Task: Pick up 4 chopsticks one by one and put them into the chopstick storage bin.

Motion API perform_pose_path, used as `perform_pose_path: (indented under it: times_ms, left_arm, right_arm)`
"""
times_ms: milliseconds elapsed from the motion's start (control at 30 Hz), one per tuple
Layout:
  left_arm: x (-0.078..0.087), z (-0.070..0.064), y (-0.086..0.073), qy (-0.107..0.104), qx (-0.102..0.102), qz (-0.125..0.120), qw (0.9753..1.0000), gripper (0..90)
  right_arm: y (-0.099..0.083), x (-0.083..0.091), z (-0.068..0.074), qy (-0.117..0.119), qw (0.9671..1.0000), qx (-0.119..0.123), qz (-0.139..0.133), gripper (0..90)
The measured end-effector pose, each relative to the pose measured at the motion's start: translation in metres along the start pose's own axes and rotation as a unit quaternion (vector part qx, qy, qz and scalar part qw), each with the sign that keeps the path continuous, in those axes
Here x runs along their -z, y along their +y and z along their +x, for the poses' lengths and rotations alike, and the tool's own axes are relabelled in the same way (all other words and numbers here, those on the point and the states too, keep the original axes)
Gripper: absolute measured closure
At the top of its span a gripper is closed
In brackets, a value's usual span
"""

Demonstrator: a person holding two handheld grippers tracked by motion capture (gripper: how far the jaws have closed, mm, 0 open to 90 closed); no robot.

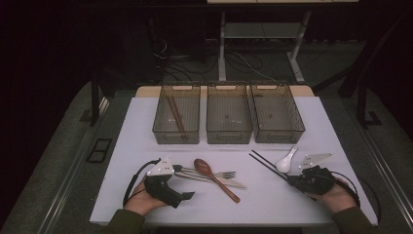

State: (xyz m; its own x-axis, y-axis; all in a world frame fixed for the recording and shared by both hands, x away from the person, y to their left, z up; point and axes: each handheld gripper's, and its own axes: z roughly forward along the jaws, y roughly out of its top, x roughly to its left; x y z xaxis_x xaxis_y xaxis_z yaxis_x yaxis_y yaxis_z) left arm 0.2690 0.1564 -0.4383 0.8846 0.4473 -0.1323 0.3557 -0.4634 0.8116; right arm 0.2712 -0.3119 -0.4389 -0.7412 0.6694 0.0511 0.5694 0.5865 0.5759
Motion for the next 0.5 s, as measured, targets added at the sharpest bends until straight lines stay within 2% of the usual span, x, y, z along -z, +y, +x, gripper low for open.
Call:
perform_pose_path:
  times_ms: [500]
  left_arm:
    - [0.0002,0.0004,0.0000,0.001,0.000,0.000,1.0000,0.0]
  right_arm:
    - [0.0003,0.0014,-0.0014,0.010,0.9999,-0.010,-0.002,85.9]
